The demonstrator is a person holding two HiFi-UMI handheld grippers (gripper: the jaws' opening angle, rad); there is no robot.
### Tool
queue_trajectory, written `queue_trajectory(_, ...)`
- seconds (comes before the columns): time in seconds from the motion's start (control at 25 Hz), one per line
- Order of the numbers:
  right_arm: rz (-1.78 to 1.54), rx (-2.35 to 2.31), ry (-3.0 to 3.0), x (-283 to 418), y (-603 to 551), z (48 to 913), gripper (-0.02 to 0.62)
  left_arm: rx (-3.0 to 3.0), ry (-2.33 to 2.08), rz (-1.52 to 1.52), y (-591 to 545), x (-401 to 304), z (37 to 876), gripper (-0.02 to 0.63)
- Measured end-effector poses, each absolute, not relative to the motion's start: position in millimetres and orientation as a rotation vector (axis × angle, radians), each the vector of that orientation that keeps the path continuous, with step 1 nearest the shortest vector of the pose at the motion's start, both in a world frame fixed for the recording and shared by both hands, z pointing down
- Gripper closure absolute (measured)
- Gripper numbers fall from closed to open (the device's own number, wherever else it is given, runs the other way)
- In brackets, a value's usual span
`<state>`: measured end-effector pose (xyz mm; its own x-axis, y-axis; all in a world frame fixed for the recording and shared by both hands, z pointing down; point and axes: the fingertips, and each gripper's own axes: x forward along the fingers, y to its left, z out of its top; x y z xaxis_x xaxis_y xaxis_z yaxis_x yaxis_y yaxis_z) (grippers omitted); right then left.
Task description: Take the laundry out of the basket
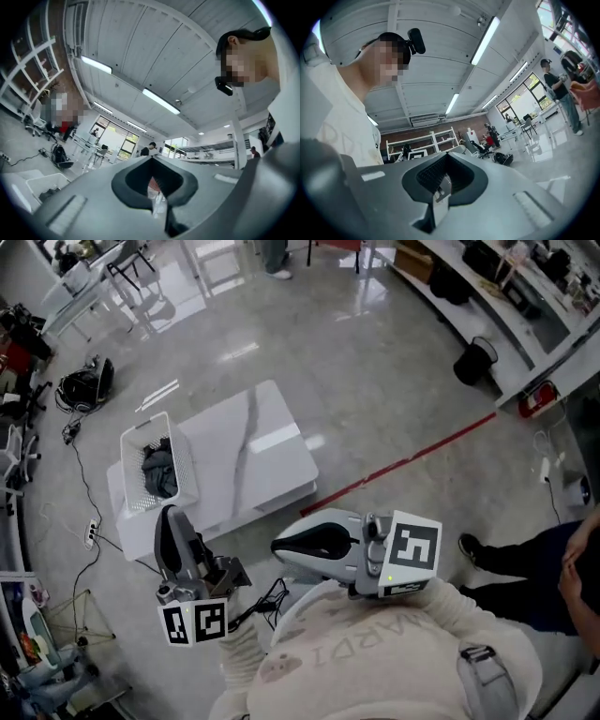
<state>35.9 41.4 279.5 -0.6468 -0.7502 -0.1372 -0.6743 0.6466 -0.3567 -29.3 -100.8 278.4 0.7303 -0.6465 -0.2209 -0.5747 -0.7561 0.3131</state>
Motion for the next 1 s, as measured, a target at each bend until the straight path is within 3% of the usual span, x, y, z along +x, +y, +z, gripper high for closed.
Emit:
queue_trajectory(0.2,-0.392,-1.265,2.503,152.9,65.0,273.3,0.568,2.670,-1.174,-0.526,-78.7,37.3,262.9,0.606)
queue_trajectory(0.48,-0.371,-1.245,2.593,229.5,70.6,274.3,0.568,2.673,-1.395,-0.470,-29.5,84.5,271.5,0.606)
queue_trajectory(0.72,-0.339,-1.144,2.709,217.7,63.2,272.0,0.568,2.642,-1.597,-0.357,10.4,63.3,269.9,0.606)
queue_trajectory(1.0,-0.241,-1.160,2.839,151.0,71.7,298.1,0.568,2.562,-1.562,-0.308,47.9,3.5,293.0,0.606)
